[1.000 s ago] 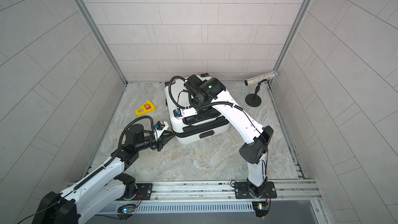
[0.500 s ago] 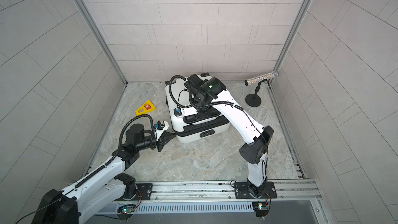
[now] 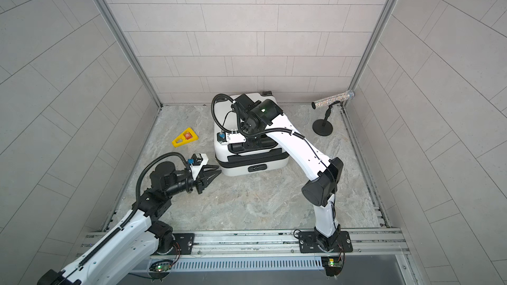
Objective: Open the suitcase zippers
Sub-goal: Unzip the zipper on the suitcase.
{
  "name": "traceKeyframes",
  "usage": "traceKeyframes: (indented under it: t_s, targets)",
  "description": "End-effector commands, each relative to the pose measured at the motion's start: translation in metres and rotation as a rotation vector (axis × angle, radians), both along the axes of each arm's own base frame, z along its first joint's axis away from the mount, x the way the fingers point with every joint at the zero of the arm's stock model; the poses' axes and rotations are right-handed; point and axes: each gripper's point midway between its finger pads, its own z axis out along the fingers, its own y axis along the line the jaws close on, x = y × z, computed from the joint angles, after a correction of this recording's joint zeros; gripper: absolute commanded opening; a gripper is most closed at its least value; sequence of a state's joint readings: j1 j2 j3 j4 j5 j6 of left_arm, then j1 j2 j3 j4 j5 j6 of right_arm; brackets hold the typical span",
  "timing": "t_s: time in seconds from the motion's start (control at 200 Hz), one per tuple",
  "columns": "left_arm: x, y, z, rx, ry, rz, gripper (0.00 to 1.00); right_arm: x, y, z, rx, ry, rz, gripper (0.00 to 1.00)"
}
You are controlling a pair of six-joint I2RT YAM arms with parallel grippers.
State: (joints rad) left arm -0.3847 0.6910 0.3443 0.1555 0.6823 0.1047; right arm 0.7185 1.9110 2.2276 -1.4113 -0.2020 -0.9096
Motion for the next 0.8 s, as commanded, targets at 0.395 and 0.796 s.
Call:
traceKeyframes:
  t_s: [0.395,0.796]
  targets:
    - [0.001,-0.004,-0.021,0.166,-0.025,-0.089,0.36,-0.02,-0.027,0.072,0.12,-0.201,0.15,0.0]
    - [0.017,-0.018,-0.019,0.1,-0.076,-0.111,0.35,-0.022,-0.03,0.072,0.11,-0.207,0.167,0.0]
